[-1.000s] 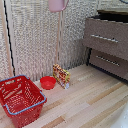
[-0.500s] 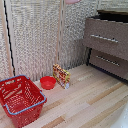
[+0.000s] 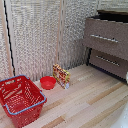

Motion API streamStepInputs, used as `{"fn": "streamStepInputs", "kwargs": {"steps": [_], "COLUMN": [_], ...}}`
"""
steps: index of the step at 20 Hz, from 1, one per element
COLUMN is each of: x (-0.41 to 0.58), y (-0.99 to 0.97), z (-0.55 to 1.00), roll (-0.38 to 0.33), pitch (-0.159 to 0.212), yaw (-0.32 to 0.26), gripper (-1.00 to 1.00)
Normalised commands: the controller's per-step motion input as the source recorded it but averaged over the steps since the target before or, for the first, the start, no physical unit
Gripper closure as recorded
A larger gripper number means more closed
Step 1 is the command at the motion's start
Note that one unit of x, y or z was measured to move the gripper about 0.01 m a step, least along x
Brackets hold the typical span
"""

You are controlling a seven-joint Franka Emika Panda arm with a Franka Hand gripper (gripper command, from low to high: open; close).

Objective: Compassionately, move the pinch receptors towards pink recepticle. Embrace the recepticle delicately and rise accordingly. Progress forward guided by applied tension and move towards the highest section of the storage unit. Place the recepticle delicately and shut the storage unit.

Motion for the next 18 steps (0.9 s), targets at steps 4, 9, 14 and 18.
{"fn": "streamStepInputs", "kwargs": {"steps": [4,9,14,18], "x": [0.182,0.058,0.000,-0.059], "y": [-0.82,-0.82,-0.77,-0.68], "z": [0.50,0.26,0.01,0.00], "roll": [-0.026,-0.009,0.000,0.000], "pitch": [0.000,0.000,0.031,0.057], "yaw": [-0.103,-0.114,-0.132,-0.187], "gripper": [1.00,1.00,1.00,1.00]}}
